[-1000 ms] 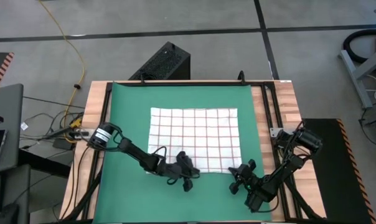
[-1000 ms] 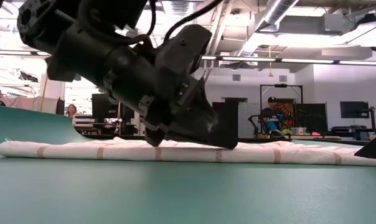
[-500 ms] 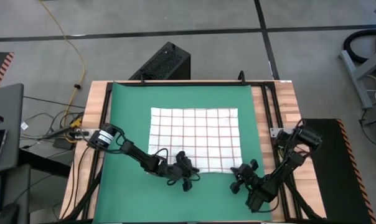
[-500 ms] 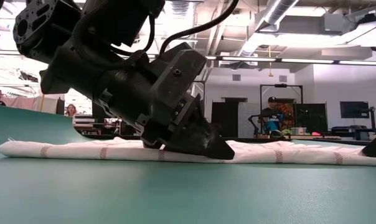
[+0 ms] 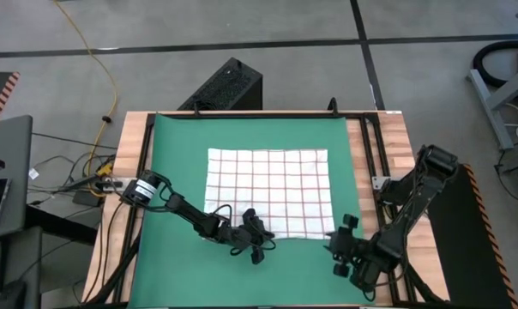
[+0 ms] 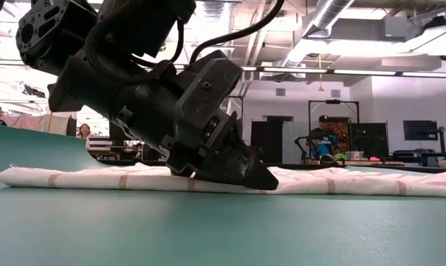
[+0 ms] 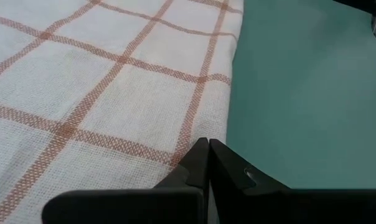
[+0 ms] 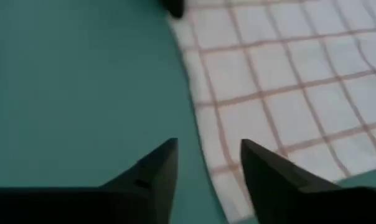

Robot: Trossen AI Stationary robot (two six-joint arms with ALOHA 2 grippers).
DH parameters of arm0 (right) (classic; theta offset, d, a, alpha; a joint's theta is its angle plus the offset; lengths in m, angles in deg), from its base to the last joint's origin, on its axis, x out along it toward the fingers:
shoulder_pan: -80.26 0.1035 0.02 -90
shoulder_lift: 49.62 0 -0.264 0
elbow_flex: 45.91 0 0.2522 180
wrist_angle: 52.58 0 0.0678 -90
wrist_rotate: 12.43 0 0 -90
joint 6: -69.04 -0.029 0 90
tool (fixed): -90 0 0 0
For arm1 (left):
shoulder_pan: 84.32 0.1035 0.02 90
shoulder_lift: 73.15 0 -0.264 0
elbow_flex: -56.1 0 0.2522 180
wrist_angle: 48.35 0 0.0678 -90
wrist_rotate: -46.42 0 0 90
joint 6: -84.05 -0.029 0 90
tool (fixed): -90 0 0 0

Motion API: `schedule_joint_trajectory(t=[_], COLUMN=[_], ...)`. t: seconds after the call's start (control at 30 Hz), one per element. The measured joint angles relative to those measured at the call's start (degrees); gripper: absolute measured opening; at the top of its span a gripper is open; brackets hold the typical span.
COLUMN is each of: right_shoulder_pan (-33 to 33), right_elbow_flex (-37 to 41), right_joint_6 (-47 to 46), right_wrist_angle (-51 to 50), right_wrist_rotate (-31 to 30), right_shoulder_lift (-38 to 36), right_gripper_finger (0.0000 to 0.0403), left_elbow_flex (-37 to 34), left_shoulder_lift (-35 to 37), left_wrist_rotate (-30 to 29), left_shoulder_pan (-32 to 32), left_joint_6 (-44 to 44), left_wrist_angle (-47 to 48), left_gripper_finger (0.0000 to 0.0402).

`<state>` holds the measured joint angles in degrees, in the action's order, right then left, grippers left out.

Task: Roll towel
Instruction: Roll the white towel

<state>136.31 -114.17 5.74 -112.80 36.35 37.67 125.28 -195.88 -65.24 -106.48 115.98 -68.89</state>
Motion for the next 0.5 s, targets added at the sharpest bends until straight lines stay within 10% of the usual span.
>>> schedule_joint_trajectory(t=[0.23,0.5], right_shoulder_pan=[-0.70,1.43], right_elbow_flex=[1.13,4.91], right_joint_6=[-6.99,-28.31], right_wrist_angle=[-6.30,-5.29], right_wrist_rotate=[-1.39,-2.12], right_shoulder_lift=[2.09,6.16], right_gripper_finger=[0.0245,0.0087], left_elbow_flex=[-0.02,-0.04], left_shoulder_lift=[-0.07,-0.09], left_wrist_rotate=[0.10,-0.03], left_shoulder_pan=[-0.04,-0.07], left_joint_6=[-0.18,-0.61], left_wrist_angle=[0.06,0.08], left_gripper_finger=[0.0000,0.0000])
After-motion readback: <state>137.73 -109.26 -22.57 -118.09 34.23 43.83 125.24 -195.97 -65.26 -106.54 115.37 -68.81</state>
